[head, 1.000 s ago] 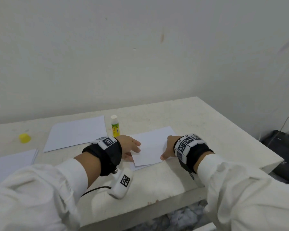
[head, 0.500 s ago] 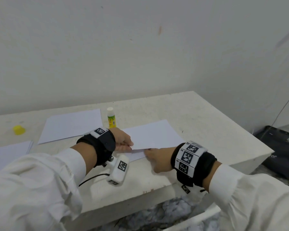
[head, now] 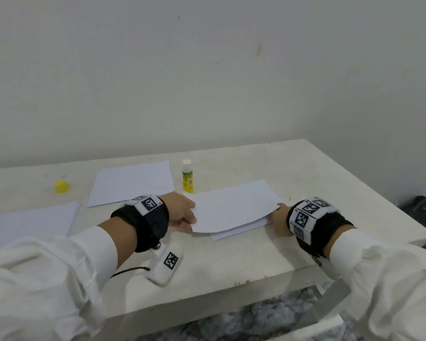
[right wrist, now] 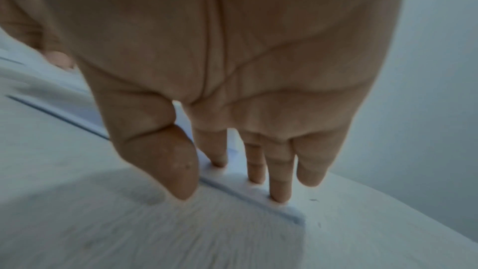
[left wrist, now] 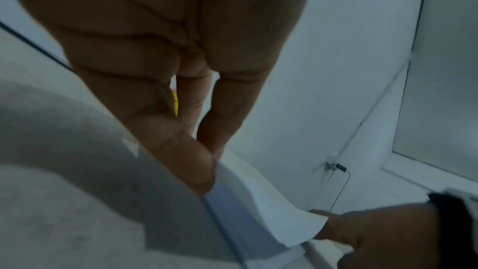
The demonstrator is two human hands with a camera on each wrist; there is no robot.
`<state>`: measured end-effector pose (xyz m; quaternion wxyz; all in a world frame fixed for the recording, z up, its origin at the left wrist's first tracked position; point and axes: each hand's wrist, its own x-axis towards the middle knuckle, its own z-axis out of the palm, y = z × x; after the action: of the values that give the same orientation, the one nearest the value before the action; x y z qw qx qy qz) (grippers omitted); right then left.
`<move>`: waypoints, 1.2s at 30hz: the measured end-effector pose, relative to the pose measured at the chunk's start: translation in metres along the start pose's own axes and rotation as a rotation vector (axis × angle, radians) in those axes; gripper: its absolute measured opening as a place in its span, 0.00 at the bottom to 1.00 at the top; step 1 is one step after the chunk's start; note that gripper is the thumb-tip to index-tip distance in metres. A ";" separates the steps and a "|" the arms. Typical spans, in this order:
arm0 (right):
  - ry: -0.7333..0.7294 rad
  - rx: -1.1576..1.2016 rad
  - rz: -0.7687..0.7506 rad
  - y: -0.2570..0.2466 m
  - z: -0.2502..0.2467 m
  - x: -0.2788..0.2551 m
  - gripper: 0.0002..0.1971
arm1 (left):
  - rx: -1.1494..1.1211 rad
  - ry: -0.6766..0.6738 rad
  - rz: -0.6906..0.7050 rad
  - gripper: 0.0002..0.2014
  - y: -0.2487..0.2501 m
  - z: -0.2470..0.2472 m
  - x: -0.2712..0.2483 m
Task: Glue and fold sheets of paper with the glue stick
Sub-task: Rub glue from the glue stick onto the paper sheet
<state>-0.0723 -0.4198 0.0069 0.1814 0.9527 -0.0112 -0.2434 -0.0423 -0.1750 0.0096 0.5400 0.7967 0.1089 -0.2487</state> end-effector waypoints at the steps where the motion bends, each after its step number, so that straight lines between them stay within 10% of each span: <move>1: -0.042 0.035 0.023 0.000 -0.001 0.003 0.22 | 0.034 -0.001 -0.010 0.23 -0.006 -0.008 -0.002; 17: 0.058 0.872 -0.032 -0.127 -0.115 0.065 0.32 | 0.778 0.121 -0.036 0.28 -0.074 -0.134 -0.041; 29: 0.220 0.945 -0.094 -0.146 -0.123 0.066 0.09 | 1.065 0.112 -0.021 0.31 -0.089 -0.158 -0.041; 36: 0.323 0.974 -0.352 -0.188 -0.145 0.021 0.18 | 1.319 0.006 0.051 0.40 -0.098 -0.163 -0.040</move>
<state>0.0014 -0.1970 0.0500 -0.3251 0.9394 0.0653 -0.0871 -0.0745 0.0167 -0.0008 -0.0558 0.9635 -0.0836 -0.2480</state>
